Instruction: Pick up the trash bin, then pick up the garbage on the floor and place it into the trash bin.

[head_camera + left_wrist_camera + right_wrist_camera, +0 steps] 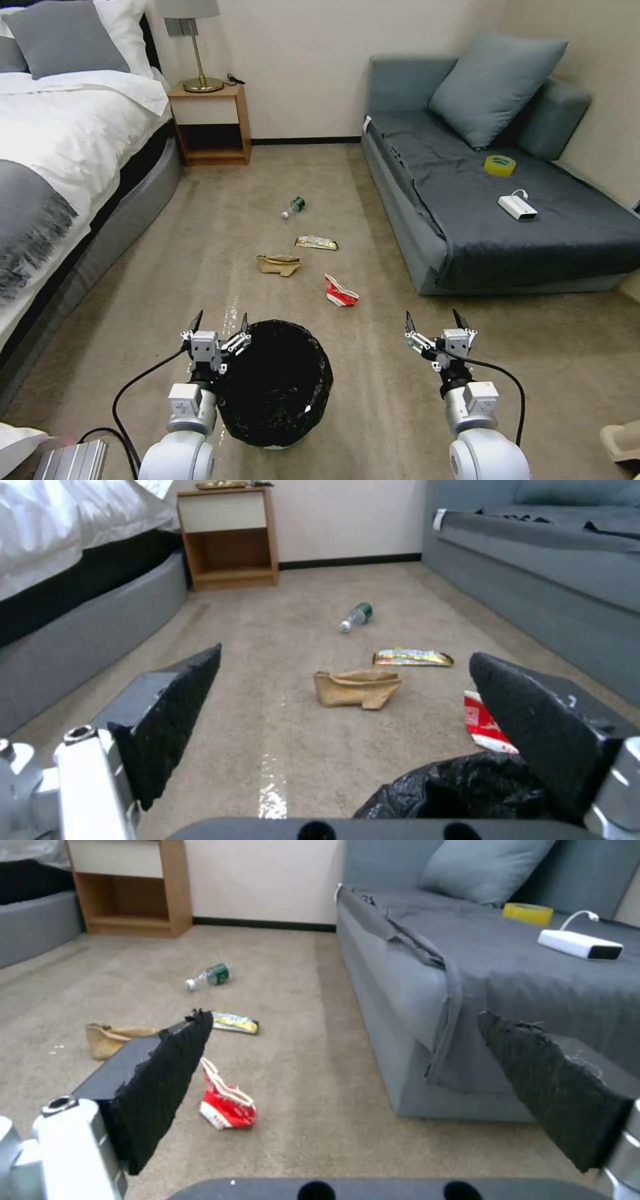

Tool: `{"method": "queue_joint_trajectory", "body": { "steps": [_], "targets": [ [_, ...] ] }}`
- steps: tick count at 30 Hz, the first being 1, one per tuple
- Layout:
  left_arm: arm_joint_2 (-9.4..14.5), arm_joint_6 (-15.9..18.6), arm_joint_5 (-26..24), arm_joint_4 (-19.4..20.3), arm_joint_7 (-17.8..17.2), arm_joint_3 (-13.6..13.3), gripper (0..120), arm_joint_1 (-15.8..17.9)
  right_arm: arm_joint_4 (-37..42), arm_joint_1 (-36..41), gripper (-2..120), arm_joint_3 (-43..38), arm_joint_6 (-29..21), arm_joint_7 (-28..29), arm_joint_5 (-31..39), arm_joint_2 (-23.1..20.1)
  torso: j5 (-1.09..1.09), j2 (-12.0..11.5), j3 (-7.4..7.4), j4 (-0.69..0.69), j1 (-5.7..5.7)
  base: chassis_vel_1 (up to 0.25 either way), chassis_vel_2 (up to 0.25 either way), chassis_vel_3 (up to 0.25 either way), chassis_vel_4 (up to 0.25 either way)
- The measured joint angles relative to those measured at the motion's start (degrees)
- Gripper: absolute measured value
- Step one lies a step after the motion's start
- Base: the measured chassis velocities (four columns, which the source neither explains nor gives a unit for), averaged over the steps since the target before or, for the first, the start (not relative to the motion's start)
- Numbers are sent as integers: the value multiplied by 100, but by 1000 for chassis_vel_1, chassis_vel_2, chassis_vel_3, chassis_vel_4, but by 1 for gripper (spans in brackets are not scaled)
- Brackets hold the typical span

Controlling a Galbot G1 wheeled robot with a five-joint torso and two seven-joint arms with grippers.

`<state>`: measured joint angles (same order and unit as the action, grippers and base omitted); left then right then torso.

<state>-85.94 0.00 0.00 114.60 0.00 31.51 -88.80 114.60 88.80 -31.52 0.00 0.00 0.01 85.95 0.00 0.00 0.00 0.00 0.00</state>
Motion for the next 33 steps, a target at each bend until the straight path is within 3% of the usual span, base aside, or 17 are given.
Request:
{"method": "queue_joint_trajectory", "body": {
  "steps": [21,23,26,30,33],
  "targets": [
    [3,-7,-25,6,0,11,100,-13,0,2,100,1,2,4,-3,1,-1,0,1,0,0,0,0,0,0],
    [20,-24,-98,54,-4,59,100,-55,3,26,100,9,24,30,-32,18,-4,0,1,-2,0,0,0,0,0],
    [265,-290,-805,644,-154,654,100,-531,185,424,100,138,369,416,-498,262,7,0,0,4,0,0,0,0,0],
    [320,-442,-1114,780,-120,762,100,-631,420,936,100,307,840,896,-1082,591,-7,0,0,0,0,0,0,0,0],
    [336,-552,-1240,881,-5,771,100,-622,533,985,100,385,1034,796,-951,617,2,0,0,-1,0,0,0,0,0]
  ]
}}
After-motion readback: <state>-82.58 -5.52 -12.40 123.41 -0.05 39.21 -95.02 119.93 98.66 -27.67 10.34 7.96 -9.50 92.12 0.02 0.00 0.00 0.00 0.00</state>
